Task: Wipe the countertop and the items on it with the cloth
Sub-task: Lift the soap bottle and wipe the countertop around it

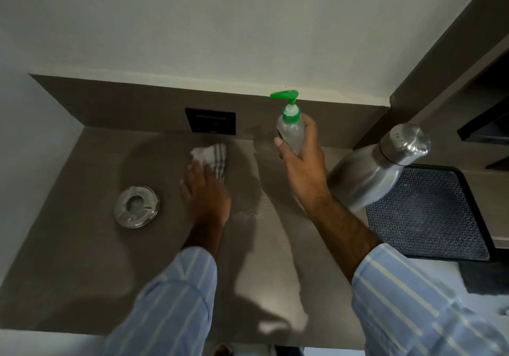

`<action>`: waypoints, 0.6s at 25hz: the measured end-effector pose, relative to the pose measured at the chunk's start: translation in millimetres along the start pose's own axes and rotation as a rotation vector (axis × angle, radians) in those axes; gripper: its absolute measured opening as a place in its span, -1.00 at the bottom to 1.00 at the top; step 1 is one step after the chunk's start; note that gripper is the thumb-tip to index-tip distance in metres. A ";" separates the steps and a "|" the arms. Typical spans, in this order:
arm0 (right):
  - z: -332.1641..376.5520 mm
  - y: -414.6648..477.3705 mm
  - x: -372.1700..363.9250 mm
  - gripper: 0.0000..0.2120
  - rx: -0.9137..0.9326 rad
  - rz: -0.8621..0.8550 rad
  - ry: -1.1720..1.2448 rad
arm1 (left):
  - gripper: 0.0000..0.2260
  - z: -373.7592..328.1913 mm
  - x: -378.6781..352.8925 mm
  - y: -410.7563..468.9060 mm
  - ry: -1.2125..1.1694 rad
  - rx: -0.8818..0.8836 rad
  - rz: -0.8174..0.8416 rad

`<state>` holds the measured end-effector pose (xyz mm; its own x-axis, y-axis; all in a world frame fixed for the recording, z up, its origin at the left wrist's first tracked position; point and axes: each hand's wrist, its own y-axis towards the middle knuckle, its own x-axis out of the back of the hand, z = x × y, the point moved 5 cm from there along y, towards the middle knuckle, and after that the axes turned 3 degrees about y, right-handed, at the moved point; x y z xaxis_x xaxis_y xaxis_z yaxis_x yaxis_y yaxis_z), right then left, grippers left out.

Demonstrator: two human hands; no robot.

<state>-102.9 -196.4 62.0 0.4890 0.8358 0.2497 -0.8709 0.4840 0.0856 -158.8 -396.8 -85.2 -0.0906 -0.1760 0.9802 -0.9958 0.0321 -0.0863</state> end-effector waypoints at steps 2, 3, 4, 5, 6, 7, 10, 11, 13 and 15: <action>-6.2 2.9 1.5 -0.47 -0.019 -0.016 0.022 | -0.42 -49.9 -15.7 16.4 0.041 -0.278 0.034; -9.2 3.2 0.6 -0.47 -0.037 -0.008 0.025 | -0.44 -71.1 -25.9 3.6 0.075 -0.467 0.047; -11.9 1.0 -0.3 -0.46 -0.062 0.008 0.022 | -0.46 -78.5 -34.5 -19.1 0.118 -0.649 0.060; -13.3 -0.6 -0.8 -0.46 -0.081 0.021 0.022 | -0.48 -70.1 -36.8 -40.2 0.146 -0.789 0.042; -15.0 -3.8 -1.0 -0.45 -0.097 0.029 0.017 | -0.51 -49.0 -33.9 -52.1 0.148 -0.840 0.010; -16.4 -7.4 -1.8 -0.44 -0.108 0.037 0.007 | -0.53 -26.2 -28.3 -53.4 0.148 -0.813 -0.009; -21.4 -19.6 -9.7 -0.43 -0.133 0.085 -0.007 | -0.53 8.2 -3.7 -44.5 0.125 -0.472 -0.054; -23.0 -23.8 -13.0 -0.43 -0.140 0.097 0.005 | -0.54 -0.6 -3.4 -52.5 0.095 -0.467 -0.029; -28.6 -30.8 -18.1 -0.44 -0.153 0.098 0.009 | -0.53 -26.8 -14.7 -94.6 0.056 -0.718 0.012; -33.5 -40.3 -22.7 -0.50 -0.173 0.104 0.002 | -0.53 -13.8 -22.6 -149.1 0.055 -0.951 0.043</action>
<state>-77.2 -226.2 20.6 0.3972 0.8840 0.2465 -0.8952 0.4323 -0.1081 -8.1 -384.0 -92.0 -0.1020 -0.1097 0.9887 -0.5593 0.8283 0.0342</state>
